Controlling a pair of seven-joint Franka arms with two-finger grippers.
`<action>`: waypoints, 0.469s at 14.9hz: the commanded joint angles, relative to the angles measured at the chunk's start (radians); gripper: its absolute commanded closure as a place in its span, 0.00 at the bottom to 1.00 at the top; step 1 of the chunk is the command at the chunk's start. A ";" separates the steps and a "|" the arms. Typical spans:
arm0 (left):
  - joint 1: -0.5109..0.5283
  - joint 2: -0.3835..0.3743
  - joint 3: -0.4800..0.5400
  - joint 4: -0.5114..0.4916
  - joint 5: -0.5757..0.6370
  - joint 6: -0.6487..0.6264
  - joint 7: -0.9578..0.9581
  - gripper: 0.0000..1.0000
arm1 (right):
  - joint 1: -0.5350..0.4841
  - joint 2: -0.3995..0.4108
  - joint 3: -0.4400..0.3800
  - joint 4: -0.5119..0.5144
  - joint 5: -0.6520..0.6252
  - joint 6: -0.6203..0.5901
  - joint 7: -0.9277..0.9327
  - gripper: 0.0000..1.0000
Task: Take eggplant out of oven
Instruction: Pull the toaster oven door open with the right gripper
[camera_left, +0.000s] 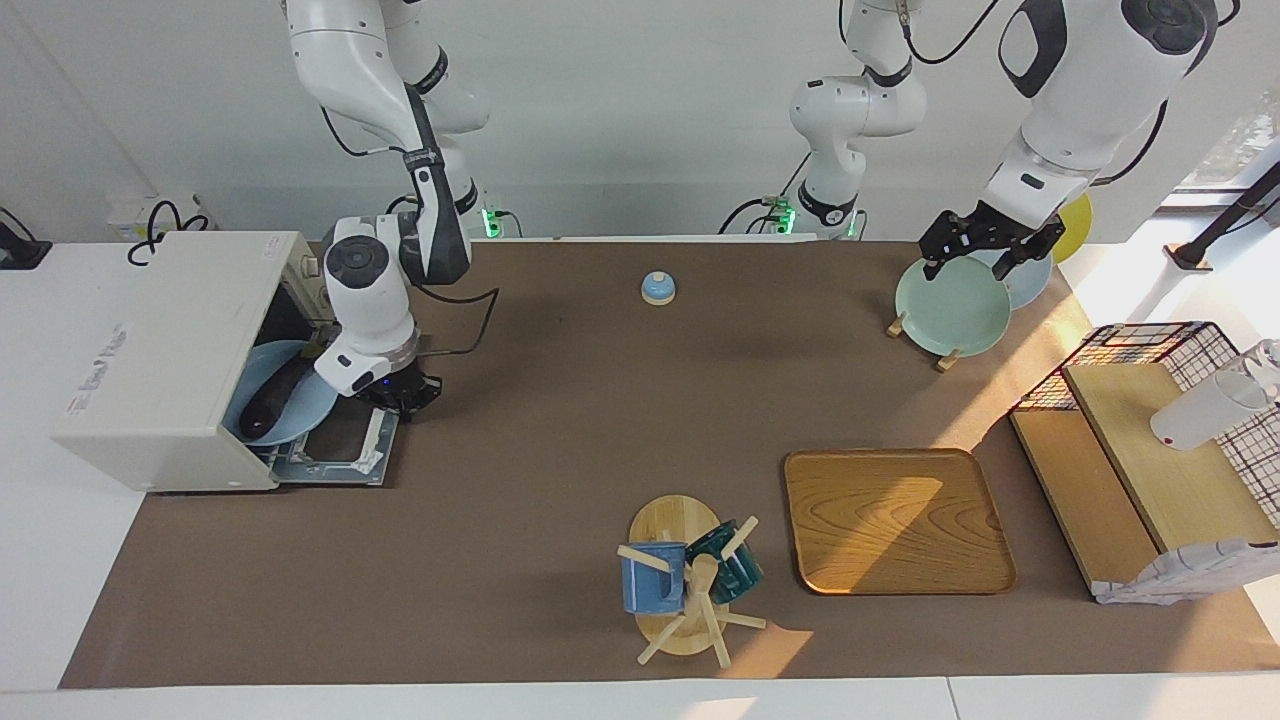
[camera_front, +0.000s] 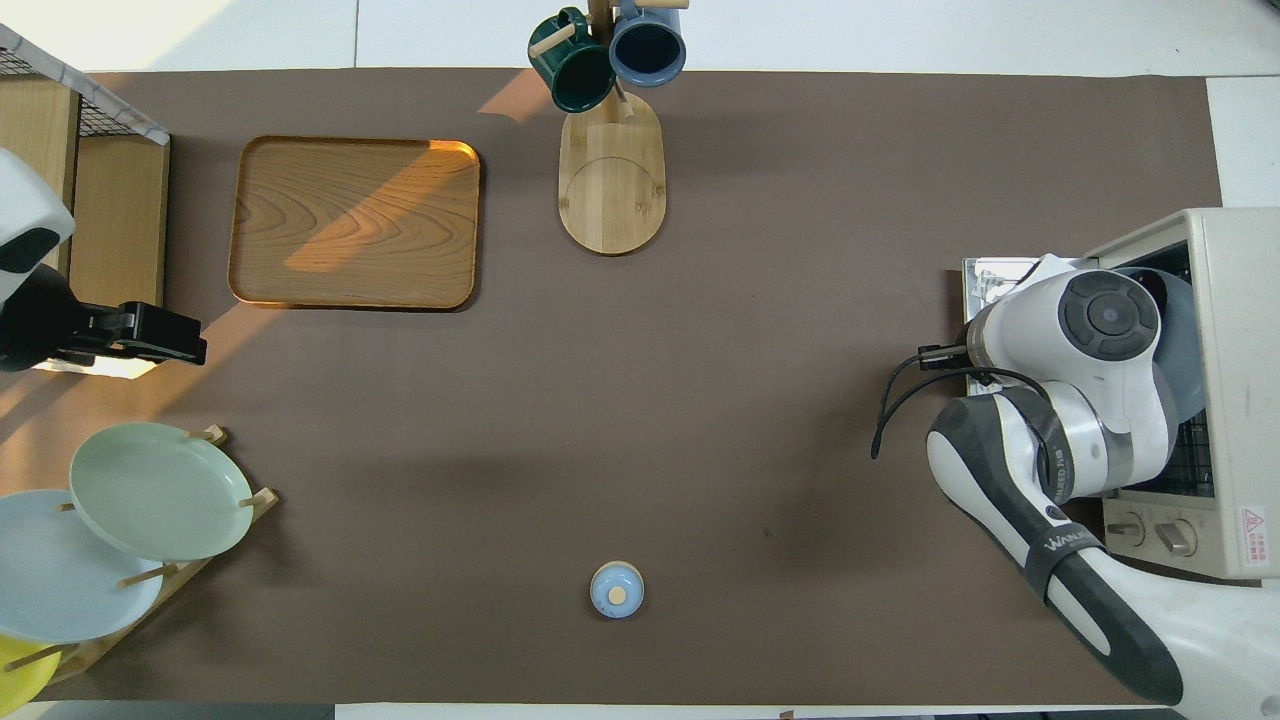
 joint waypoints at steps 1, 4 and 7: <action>0.010 -0.018 -0.004 -0.006 -0.008 -0.010 0.007 0.00 | 0.057 -0.014 -0.008 0.022 0.086 -0.061 0.061 0.86; 0.010 -0.018 -0.004 -0.006 -0.006 -0.011 0.007 0.00 | 0.091 -0.025 -0.010 0.124 0.076 -0.215 0.121 0.32; 0.010 -0.018 -0.004 -0.006 -0.006 -0.011 0.007 0.00 | 0.076 -0.047 -0.014 0.158 0.031 -0.272 0.083 0.05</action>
